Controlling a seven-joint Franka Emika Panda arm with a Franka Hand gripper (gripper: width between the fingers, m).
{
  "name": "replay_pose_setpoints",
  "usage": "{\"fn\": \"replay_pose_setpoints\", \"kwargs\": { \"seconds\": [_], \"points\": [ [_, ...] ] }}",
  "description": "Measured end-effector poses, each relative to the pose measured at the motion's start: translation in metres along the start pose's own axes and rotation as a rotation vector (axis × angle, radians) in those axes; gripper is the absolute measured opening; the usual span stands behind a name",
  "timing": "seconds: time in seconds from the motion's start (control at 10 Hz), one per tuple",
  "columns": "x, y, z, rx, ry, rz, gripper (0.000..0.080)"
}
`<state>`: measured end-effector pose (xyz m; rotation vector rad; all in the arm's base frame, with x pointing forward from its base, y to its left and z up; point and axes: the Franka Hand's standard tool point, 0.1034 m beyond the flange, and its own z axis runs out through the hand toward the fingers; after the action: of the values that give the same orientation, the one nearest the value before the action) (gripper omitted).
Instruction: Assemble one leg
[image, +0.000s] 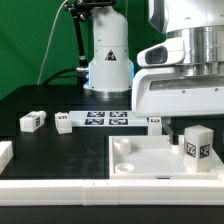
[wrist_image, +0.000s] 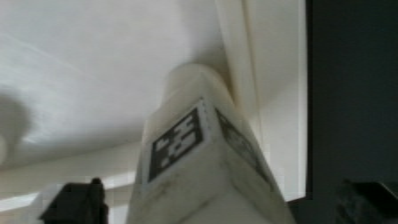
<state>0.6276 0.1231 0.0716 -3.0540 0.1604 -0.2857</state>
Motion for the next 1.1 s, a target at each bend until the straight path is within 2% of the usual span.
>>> {"fn": "replay_pose_setpoints", "kwargs": {
  "seconds": [0.3,0.5,0.6,0.7,0.9,1.1],
  "points": [
    [0.0017,0.0021,-0.0009,-0.014,0.004,-0.285,0.0649],
    [0.0018,0.0027,-0.0006,-0.018,0.004,-0.321,0.0625],
    [0.0018,0.0027,-0.0006,-0.018,0.004,-0.321,0.0439],
    [0.0017,0.0028,-0.0005,-0.019,0.004,-0.321,0.0290],
    [0.0015,0.0026,-0.0003,-0.017,0.004,-0.255,0.0290],
    [0.0018,0.0041,-0.0004,-0.013,0.005,-0.063,0.0290]
  ]
}}
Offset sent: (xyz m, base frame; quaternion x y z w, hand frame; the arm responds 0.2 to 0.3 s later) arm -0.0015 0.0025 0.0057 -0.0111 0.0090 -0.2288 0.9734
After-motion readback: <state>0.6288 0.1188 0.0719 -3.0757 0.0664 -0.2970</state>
